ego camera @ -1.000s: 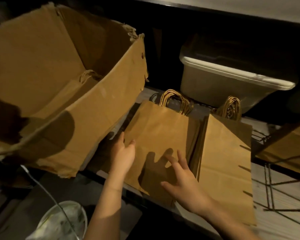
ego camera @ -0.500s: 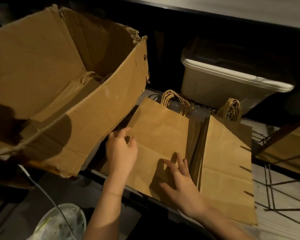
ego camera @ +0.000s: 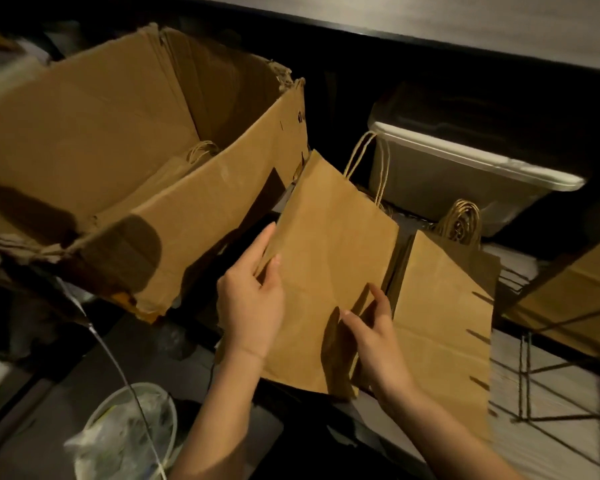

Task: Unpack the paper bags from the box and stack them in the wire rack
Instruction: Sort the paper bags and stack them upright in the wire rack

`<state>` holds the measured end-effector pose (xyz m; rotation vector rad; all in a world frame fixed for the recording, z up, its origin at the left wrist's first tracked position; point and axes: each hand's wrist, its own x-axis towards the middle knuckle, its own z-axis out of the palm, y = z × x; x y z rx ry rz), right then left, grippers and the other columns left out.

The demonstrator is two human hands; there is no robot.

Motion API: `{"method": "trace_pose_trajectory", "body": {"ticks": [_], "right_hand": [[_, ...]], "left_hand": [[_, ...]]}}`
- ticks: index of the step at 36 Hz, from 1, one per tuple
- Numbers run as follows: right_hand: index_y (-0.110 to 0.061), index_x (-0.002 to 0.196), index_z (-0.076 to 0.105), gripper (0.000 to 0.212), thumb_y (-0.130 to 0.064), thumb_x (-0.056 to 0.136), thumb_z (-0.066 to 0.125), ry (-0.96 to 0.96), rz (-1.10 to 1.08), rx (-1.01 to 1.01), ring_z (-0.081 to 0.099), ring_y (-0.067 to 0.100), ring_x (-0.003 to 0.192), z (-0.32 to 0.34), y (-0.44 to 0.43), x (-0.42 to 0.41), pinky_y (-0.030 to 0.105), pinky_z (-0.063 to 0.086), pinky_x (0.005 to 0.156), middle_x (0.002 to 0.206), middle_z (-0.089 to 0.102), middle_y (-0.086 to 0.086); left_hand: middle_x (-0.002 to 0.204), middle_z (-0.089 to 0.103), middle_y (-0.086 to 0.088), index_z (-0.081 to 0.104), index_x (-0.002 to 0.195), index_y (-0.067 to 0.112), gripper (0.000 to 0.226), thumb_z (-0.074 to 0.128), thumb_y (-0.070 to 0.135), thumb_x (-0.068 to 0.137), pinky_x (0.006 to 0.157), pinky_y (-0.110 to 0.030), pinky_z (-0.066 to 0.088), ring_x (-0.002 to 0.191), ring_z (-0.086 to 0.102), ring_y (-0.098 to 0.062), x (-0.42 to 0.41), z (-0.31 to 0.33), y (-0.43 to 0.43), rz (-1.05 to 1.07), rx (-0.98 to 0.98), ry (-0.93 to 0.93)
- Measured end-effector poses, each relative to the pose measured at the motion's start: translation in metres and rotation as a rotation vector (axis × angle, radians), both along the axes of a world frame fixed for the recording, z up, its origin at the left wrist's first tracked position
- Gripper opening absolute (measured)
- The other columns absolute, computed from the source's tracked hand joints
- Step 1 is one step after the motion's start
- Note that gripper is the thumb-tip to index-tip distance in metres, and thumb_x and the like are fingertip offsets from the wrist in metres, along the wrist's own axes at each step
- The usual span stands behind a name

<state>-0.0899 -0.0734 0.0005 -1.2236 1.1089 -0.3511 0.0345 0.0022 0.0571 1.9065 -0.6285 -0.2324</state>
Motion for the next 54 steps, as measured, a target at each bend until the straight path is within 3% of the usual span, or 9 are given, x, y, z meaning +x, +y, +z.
{"method": "trace_pose_trajectory", "body": {"ticks": [6, 10, 13, 16, 25, 29, 39, 48, 54], "right_hand": [[-0.036, 0.149, 0.007, 0.077, -0.02, 0.093, 0.056, -0.221, -0.121, 0.064, 0.036, 0.011, 0.127, 0.033, -0.016, -0.022, 0.028, 0.034, 0.095, 0.152, 0.027, -0.002], [-0.036, 0.147, 0.021, 0.07, -0.019, 0.09, 0.058, -0.331, -0.174, 0.088, 0.052, 0.013, 0.117, 0.054, -0.028, -0.039, 0.034, 0.04, 0.099, 0.14, 0.048, 0.0], [-0.025, 0.136, 0.044, 0.049, -0.012, 0.091, 0.055, -0.428, -0.198, 0.025, 0.067, 0.007, 0.094, 0.074, -0.037, -0.054, 0.025, 0.048, 0.079, 0.11, 0.069, -0.007], [-0.026, 0.119, 0.058, 0.031, -0.011, 0.092, 0.053, -0.445, -0.211, -0.137, 0.067, 0.008, 0.097, 0.092, -0.046, -0.071, 0.025, 0.052, 0.08, 0.104, 0.072, -0.007], [-0.028, 0.117, 0.058, 0.036, -0.005, 0.09, 0.057, -0.4, -0.493, -0.545, 0.064, 0.008, 0.101, 0.121, -0.077, -0.138, 0.021, 0.053, 0.084, 0.108, 0.069, -0.006], [-0.024, 0.122, 0.053, 0.038, -0.004, 0.089, 0.057, -0.39, -0.568, -0.636, 0.062, 0.006, 0.105, 0.13, -0.093, -0.167, 0.021, 0.053, 0.085, 0.112, 0.066, -0.005], [-0.01, 0.126, 0.044, 0.041, 0.0, 0.087, 0.057, -0.339, -0.793, -0.949, 0.06, 0.018, 0.11, 0.137, -0.143, -0.214, 0.037, 0.051, 0.094, 0.121, 0.057, 0.013], [-0.017, 0.106, 0.043, 0.045, 0.013, 0.072, 0.045, -0.276, -0.902, -1.098, 0.052, 0.004, 0.094, 0.122, -0.164, -0.243, 0.021, 0.044, 0.081, 0.104, 0.051, 0.001], [-0.034, 0.102, 0.043, 0.051, 0.006, 0.071, 0.047, -0.182, -0.985, -0.942, 0.052, 0.012, 0.103, 0.087, -0.17, -0.26, 0.041, 0.047, 0.086, 0.116, 0.051, 0.013]], "left_hand": [[0.122, 0.062, 0.004, 0.052, 0.116, 0.038, 0.044, 0.055, 0.001, 0.092, 0.097, -0.02, 0.046, 0.113, 0.058, -0.002, -0.002, 0.036, 0.007, -0.021, -0.305, 0.11], [0.118, 0.066, 0.006, 0.059, 0.11, 0.039, 0.039, 0.056, 0.004, 0.091, 0.097, -0.028, 0.048, 0.112, 0.06, -0.006, -0.009, 0.051, 0.007, 0.019, -0.452, 0.213], [0.105, 0.07, 0.017, 0.06, 0.109, 0.036, 0.038, 0.054, 0.003, 0.091, 0.085, -0.017, 0.051, 0.106, 0.063, -0.002, -0.022, 0.058, -0.001, 0.017, -0.555, 0.263], [0.108, 0.068, 0.013, 0.058, 0.108, 0.037, 0.036, 0.053, 0.005, 0.091, 0.078, -0.013, 0.05, 0.104, 0.063, -0.001, -0.035, 0.062, -0.014, 0.011, -0.62, 0.305], [0.12, 0.061, 0.017, 0.055, 0.111, 0.045, 0.026, 0.053, 0.029, 0.09, 0.1, -0.034, 0.042, 0.115, 0.055, -0.002, -0.08, 0.059, -0.071, -0.212, -0.452, 0.342], [0.099, 0.066, 0.027, 0.061, 0.086, 0.06, 0.035, 0.048, 0.028, 0.095, 0.087, -0.026, 0.044, 0.102, 0.06, 0.003, -0.105, 0.073, -0.101, -0.42, -0.441, 0.254], [0.112, 0.063, 0.005, 0.053, 0.107, 0.03, 0.019, 0.036, 0.024, 0.102, 0.09, -0.034, 0.051, 0.106, 0.06, -0.01, -0.15, 0.091, -0.166, -0.654, -0.386, 0.268], [0.109, 0.062, 0.014, 0.053, 0.098, 0.042, 0.031, 0.036, 0.016, 0.102, 0.082, -0.022, 0.05, 0.097, 0.063, 0.0, -0.19, 0.085, -0.202, -0.675, -0.381, 0.438], [0.141, 0.043, 0.018, 0.027, 0.144, 0.044, 0.048, 0.033, 0.02, 0.103, 0.108, -0.029, 0.037, 0.128, 0.043, -0.002, -0.209, 0.057, -0.206, -0.75, -0.206, 0.471]]}}
